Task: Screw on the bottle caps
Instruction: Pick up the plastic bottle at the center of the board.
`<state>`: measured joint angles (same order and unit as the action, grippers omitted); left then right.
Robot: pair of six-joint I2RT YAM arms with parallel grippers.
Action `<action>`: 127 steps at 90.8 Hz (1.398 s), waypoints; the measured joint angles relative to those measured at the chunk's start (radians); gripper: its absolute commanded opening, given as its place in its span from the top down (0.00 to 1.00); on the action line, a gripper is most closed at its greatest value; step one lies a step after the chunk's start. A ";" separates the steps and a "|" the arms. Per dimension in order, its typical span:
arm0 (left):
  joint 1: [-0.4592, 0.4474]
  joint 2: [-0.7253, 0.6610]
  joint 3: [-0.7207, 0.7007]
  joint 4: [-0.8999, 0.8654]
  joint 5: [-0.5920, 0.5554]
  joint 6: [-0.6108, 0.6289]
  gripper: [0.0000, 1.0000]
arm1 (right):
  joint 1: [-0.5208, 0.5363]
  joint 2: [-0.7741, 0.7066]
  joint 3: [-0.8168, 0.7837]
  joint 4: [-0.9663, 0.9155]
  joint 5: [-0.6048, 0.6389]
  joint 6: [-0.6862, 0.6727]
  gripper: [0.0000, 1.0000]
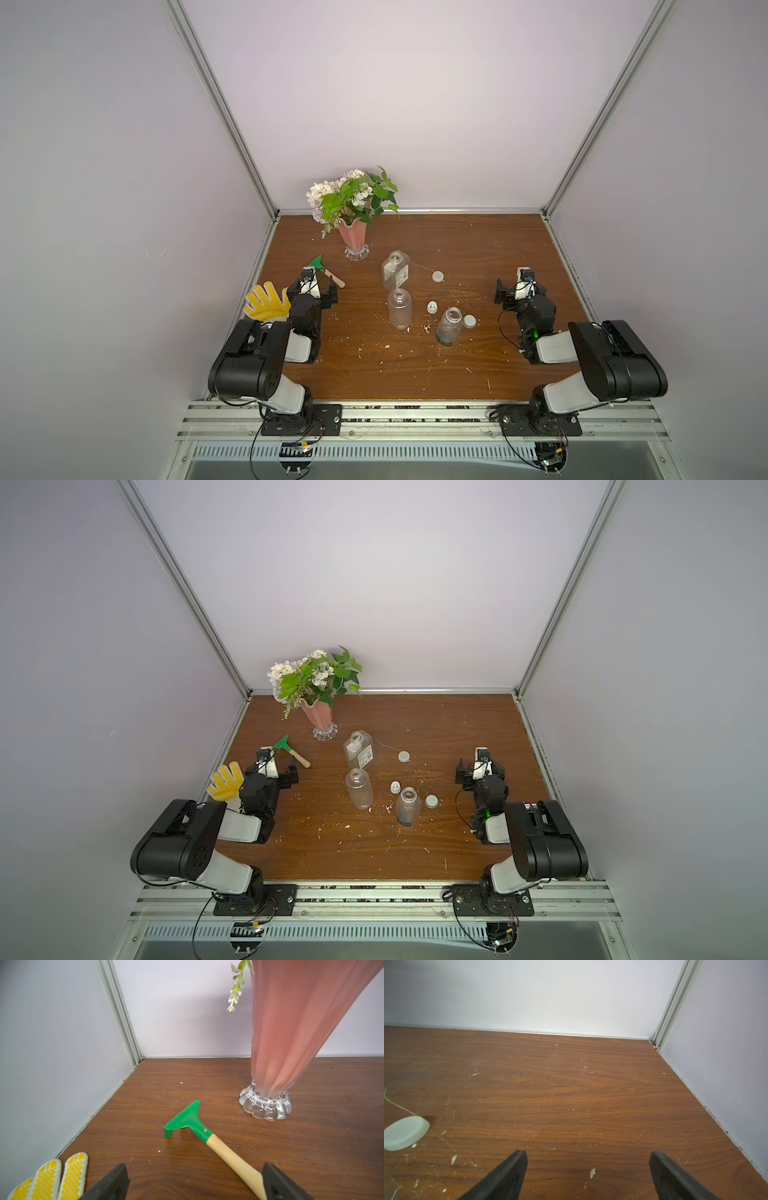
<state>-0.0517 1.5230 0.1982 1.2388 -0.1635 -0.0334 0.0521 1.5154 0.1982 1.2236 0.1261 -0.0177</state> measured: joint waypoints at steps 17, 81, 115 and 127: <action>0.000 0.000 0.000 0.000 0.000 0.000 0.00 | 0.000 0.000 0.000 0.000 0.000 0.000 0.01; 0.000 -0.403 -0.023 -0.216 -0.069 -0.098 0.00 | 0.000 -0.243 0.042 -0.229 -0.013 0.024 0.01; -0.048 -0.745 0.057 -0.663 0.083 -0.391 0.00 | -0.001 -0.811 0.193 -0.755 -0.282 0.134 0.01; -0.156 -0.791 0.076 -0.793 0.107 -0.428 0.00 | 0.007 -0.922 0.220 -0.894 -0.412 0.196 0.01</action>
<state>-0.2077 0.7322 0.2737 0.4454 -0.0563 -0.4614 0.0589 0.5930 0.4187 0.3298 -0.2863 0.1787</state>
